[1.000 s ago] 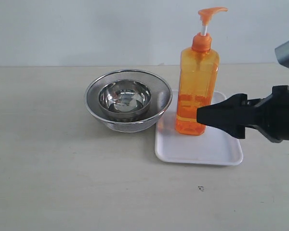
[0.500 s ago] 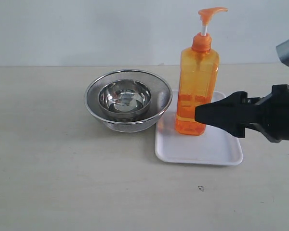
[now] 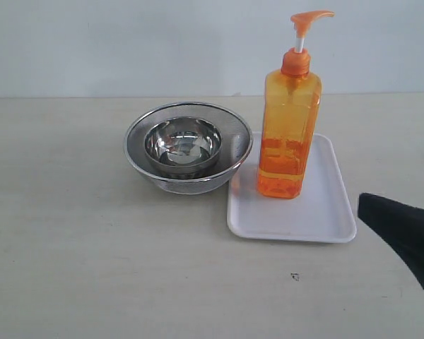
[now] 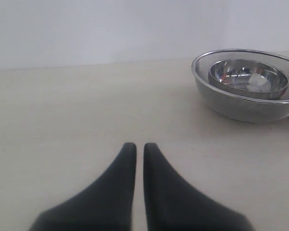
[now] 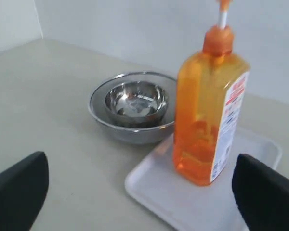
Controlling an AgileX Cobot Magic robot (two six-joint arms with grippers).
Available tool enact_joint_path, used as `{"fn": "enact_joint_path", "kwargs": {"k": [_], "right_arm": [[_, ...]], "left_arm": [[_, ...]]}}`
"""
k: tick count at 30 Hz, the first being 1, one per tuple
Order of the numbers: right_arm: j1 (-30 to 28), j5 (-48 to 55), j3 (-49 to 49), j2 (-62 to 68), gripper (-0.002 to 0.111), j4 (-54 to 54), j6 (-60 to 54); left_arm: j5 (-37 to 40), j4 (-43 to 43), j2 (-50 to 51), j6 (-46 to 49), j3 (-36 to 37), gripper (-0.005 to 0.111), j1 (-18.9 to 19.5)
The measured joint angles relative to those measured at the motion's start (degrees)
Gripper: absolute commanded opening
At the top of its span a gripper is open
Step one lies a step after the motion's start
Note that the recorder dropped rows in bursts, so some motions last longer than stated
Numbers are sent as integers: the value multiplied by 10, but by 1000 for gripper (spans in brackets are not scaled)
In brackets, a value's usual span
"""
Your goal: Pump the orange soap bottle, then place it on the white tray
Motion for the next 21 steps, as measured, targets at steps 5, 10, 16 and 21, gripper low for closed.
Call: {"fn": "enact_joint_path", "kwargs": {"k": [5,10,16,21], "right_arm": [[0,44,45,-142,93,0,0],[0,76,76,-229,93,1,0],[0,108,114,-281,93,1,20],[0,137,141,-283,93,2,32]], "left_arm": [[0,0,0,0,0,5,0],[0,0,0,0,0,5,0],[0,0,0,0,0,5,0],[0,0,0,0,0,5,0]]}}
